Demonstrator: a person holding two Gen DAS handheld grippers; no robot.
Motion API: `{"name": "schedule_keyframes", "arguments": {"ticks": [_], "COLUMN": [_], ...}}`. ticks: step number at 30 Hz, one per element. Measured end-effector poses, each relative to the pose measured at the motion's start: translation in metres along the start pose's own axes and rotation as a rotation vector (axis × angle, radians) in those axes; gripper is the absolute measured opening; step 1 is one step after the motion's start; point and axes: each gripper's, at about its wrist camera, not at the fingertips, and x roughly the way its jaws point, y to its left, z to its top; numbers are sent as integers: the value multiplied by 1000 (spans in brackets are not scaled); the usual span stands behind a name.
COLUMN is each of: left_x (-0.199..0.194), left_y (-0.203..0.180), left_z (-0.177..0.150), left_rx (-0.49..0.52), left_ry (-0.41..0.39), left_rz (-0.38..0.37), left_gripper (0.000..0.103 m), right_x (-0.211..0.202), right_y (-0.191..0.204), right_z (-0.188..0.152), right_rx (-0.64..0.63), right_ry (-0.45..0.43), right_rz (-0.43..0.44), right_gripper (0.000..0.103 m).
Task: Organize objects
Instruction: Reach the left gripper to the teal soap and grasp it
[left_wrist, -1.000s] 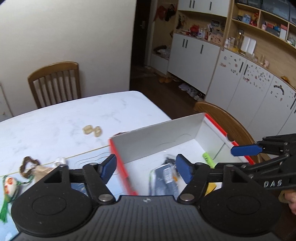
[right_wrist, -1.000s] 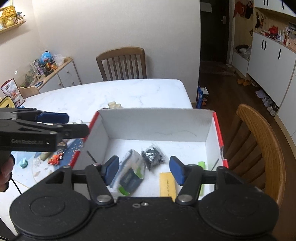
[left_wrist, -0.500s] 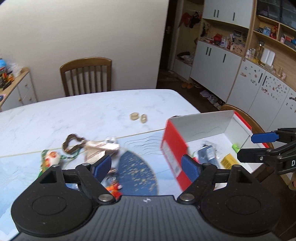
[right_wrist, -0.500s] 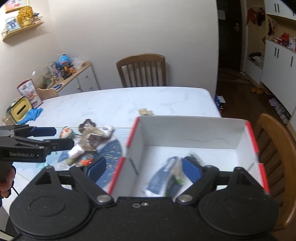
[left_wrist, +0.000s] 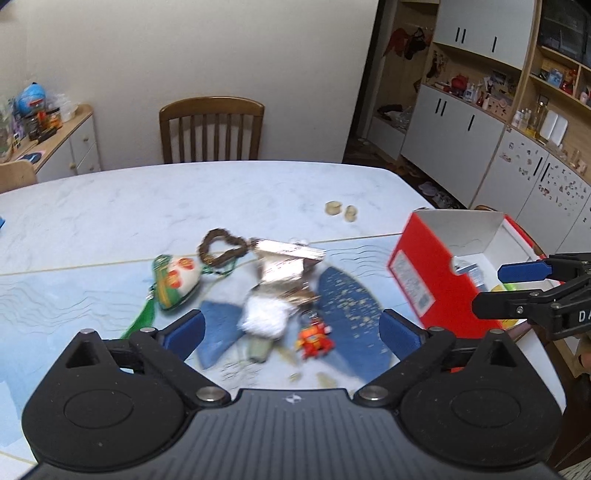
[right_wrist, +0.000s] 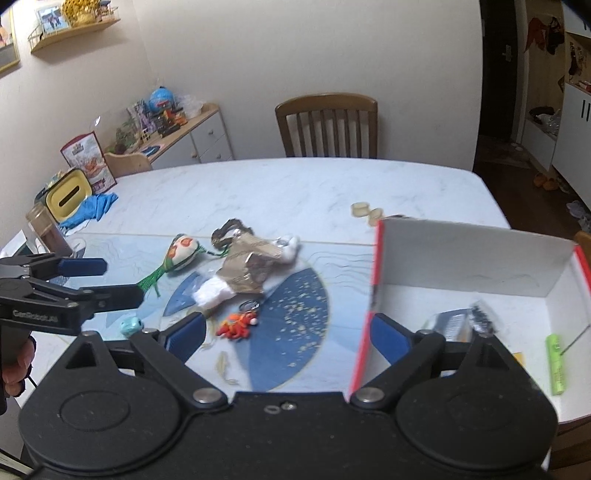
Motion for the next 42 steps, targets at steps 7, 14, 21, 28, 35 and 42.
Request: {"name": "schedule_keyframes", "arguments": {"ticks": [7,14,21,28,35,42], "left_x": [6,23,39,53,63,69], "left_y": [47,86,104,107,105,108], "left_z": [-24,-46,-64,-75,-79,-81], "left_rx": [23,2,8,40,73,69], "left_ry": [15,55,87,110,124,134], "left_rz": [31,59,47,41,40,44], "left_gripper": [103,103,103,103,103,103], "right_x": [34,76,110,138,158,169], "right_y": [29,49,60,63,68,77], "right_z": [-3,-11,-16,-18,-21,-17], "right_rx": [-12,-34,-64,-66,-82,-99], "right_ry": [44,114,156,183,205,206], "right_rz": [-11,-49,-72,-86,-98,-90], "right_gripper": [95,91,87,81,73,65]}}
